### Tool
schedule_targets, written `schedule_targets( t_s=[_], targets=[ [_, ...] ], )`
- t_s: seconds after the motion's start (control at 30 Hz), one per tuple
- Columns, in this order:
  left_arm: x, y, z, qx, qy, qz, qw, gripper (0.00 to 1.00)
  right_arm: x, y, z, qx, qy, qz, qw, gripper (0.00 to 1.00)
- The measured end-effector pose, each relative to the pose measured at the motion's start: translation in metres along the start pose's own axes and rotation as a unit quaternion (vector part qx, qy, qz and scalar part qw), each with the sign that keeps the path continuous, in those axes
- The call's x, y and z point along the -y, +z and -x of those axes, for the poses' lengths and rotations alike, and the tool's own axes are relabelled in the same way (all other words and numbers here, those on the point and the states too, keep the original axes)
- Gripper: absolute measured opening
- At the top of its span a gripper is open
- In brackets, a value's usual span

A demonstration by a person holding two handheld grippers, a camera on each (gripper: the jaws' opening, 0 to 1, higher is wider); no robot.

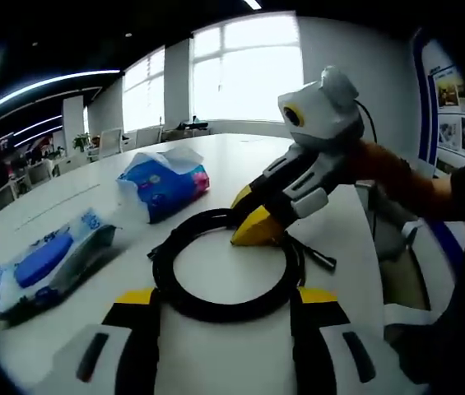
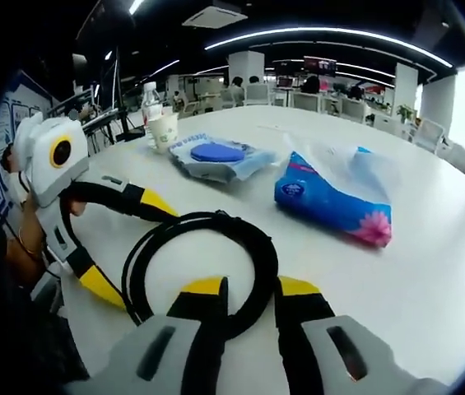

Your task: Arrange the tabletop items into an orderly group along one side of the table until the central work area is clear of visible clutter.

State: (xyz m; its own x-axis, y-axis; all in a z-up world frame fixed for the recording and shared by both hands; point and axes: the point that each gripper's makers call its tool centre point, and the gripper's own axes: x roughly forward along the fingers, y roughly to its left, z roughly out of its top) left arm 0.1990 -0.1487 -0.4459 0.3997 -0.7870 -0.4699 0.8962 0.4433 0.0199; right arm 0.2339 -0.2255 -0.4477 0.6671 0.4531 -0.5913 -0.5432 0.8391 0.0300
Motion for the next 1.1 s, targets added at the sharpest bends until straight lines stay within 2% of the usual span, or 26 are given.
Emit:
schedule_targets(
  t_s=[0.23, 0.37, 0.57, 1.1],
  targets=[
    [0.000, 0.001, 0.001, -0.008, -0.003, 0.008, 0.9999, 0.63, 0.000, 0.002, 0.002, 0.004, 0.002, -0.014, 0.9999, 0.14],
    [-0.003, 0.002, 0.004, -0.008, -0.003, 0.022, 0.9997, 0.63, 0.002, 0.018, 0.005, 0.025, 0.019, -0.074, 0.9967, 0.11],
    [-0.013, 0.011, 0.013, 0.013, 0.005, 0.033, 0.9993, 0.60, 0.003, 0.030, 0.000, 0.034, 0.019, -0.078, 0.9962, 0.09],
    [-0.031, 0.014, 0.017, 0.016, 0.013, 0.030, 0.9993, 0.60, -0.001, 0.036, -0.014, 0.028, 0.021, -0.100, 0.9944, 0.08]
  ],
)
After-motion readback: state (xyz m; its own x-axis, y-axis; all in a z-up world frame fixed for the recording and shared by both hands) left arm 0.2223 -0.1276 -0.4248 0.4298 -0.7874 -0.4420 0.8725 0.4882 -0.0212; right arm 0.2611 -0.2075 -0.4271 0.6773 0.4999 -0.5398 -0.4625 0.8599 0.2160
